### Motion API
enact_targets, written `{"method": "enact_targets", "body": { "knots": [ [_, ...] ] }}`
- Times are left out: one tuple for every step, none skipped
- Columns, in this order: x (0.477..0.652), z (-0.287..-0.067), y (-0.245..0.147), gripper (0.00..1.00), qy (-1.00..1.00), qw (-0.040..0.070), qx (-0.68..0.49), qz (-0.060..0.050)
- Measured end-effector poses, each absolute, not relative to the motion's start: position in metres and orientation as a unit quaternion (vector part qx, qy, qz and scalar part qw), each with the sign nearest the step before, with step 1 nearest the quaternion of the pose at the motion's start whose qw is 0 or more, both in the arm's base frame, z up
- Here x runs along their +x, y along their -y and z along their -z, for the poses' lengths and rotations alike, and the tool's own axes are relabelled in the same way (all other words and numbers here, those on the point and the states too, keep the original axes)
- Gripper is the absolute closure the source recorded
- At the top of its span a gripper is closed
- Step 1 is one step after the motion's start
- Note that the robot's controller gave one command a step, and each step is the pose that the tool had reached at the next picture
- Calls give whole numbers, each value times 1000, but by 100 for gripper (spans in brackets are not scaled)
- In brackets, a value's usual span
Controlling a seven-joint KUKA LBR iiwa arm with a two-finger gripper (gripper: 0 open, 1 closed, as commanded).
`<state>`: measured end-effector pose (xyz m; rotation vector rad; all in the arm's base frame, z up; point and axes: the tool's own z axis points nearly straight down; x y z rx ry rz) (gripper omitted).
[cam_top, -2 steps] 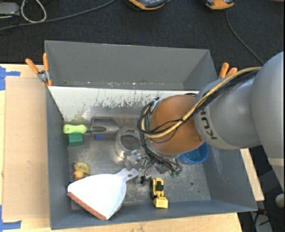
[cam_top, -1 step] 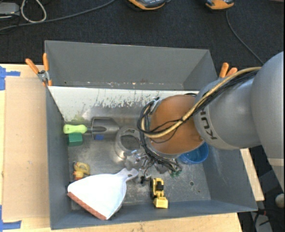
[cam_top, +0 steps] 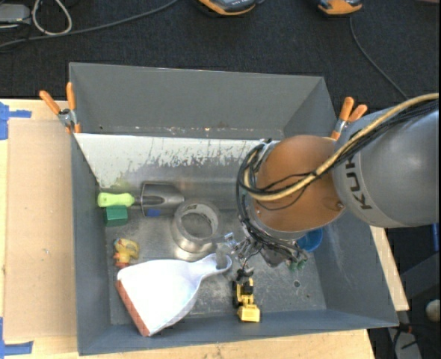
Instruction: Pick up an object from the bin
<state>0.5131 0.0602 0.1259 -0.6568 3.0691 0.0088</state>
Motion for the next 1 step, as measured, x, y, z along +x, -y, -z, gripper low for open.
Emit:
{"method": "enact_targets", "body": {
  "knots": [
    [518, -202, -92, 100, -981, 4, -192, -3]
  ]
}}
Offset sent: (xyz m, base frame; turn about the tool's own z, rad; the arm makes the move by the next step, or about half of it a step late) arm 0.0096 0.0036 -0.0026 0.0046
